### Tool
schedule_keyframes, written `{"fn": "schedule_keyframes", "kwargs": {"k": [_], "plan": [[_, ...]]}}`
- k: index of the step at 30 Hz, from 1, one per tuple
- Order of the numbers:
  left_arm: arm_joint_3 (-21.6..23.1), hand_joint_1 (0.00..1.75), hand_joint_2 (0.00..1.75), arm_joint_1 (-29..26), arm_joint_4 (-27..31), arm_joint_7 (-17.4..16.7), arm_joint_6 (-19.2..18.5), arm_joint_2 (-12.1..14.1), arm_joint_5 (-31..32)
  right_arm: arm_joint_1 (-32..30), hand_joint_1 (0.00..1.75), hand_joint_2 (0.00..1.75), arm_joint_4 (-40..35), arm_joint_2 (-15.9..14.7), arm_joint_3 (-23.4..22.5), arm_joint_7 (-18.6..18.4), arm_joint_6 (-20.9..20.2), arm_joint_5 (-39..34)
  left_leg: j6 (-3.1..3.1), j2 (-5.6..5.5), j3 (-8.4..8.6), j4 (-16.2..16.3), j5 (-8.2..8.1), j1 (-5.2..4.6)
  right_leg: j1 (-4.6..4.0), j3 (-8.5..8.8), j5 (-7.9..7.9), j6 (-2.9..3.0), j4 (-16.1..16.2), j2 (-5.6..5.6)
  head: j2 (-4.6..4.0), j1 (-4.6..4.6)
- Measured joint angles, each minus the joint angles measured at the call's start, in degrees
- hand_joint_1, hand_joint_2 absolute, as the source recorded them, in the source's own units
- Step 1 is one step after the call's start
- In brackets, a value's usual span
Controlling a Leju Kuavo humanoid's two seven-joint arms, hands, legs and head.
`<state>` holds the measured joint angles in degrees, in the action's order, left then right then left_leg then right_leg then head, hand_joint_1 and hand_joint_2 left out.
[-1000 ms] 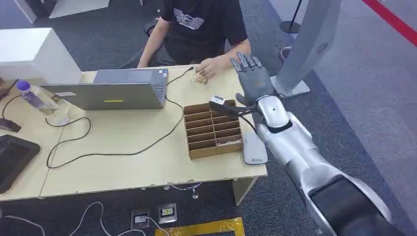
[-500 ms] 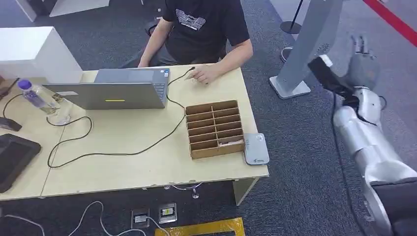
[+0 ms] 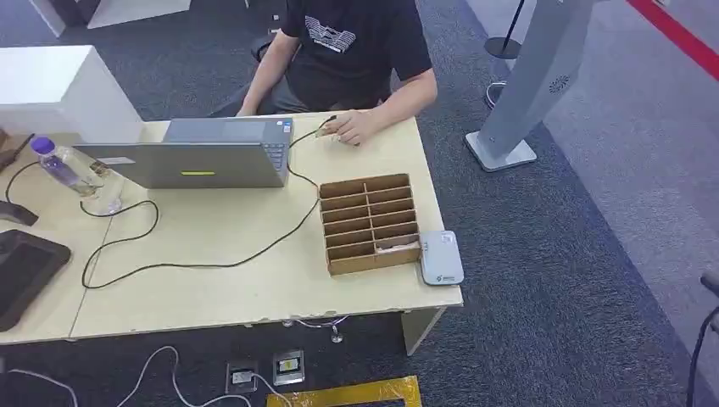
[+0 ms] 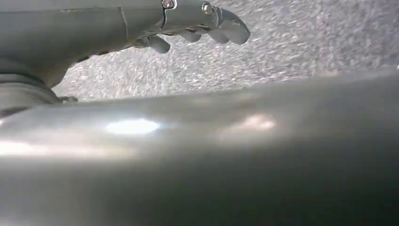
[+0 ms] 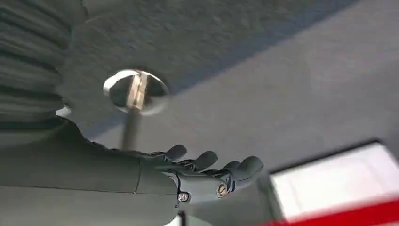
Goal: Pass the card to the sensor for recognition and then transmit it.
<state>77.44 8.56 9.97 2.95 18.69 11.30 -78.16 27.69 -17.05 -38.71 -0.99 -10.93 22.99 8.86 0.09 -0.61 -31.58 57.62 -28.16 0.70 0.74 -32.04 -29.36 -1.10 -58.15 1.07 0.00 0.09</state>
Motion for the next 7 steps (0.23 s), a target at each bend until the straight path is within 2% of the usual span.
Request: {"fn": "schedule_keyframes", "kwargs": {"k": [5, 7], "plan": [[-0.3, 0.0, 0.0, 0.1, 0.0, -1.2, -0.8, -0.3, -3.0, -10.8, 0.0, 0.0, 1.8, 2.4, -8.1, -2.2, 0.3, -7.7, -0.03, 0.06, 0.02, -0.1, -0.01, 0.04, -0.05, -0.03, -0.06, 0.08, 0.0, -0.04, 0.0, -0.02], [-0.5, 0.0, 0.0, 0.1, 0.0, -0.6, -1.0, -0.3, -4.5, -14.4, 0.0, 0.0, 2.6, 5.2, -10.6, -3.9, 4.3, -7.7, -0.07, 0.05, 0.02, -0.1, -0.04, 0.19, -0.22, 0.03, -0.11, 0.16, 0.0, -0.04, 0.0, 0.02]]}}
